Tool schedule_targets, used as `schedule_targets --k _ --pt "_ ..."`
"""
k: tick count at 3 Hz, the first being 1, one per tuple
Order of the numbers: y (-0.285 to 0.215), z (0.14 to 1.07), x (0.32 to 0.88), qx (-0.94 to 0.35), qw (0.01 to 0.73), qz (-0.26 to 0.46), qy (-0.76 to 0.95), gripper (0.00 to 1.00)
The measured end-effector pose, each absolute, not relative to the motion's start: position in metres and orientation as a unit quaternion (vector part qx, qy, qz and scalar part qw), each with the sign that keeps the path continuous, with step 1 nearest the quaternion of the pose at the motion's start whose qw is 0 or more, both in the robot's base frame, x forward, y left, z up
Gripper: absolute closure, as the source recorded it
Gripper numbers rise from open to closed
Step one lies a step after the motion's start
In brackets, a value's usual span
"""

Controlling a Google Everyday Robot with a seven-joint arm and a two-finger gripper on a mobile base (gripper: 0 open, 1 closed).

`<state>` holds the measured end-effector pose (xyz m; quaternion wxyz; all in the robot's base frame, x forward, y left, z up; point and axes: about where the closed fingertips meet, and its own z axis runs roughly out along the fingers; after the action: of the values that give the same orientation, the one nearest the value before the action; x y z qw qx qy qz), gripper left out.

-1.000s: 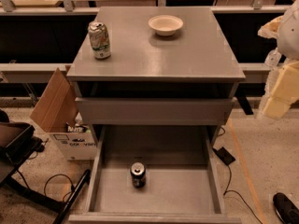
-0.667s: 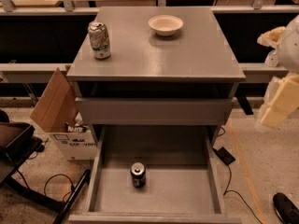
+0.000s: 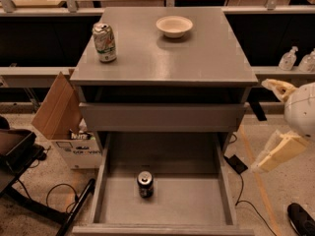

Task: Pick pepsi can from middle drawer and place on counter

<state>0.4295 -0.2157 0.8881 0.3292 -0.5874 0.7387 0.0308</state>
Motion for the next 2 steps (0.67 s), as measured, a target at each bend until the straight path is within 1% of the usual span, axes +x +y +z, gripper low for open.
schedule_targets --k 1,2 --pt "-0.2129 0.8690 0.4352 -0.575 0.361 0.035 0.733 0.00" --pt "-0.2129 0.8692 0.4363 -0.573 0.365 0.033 0.733 0.00"
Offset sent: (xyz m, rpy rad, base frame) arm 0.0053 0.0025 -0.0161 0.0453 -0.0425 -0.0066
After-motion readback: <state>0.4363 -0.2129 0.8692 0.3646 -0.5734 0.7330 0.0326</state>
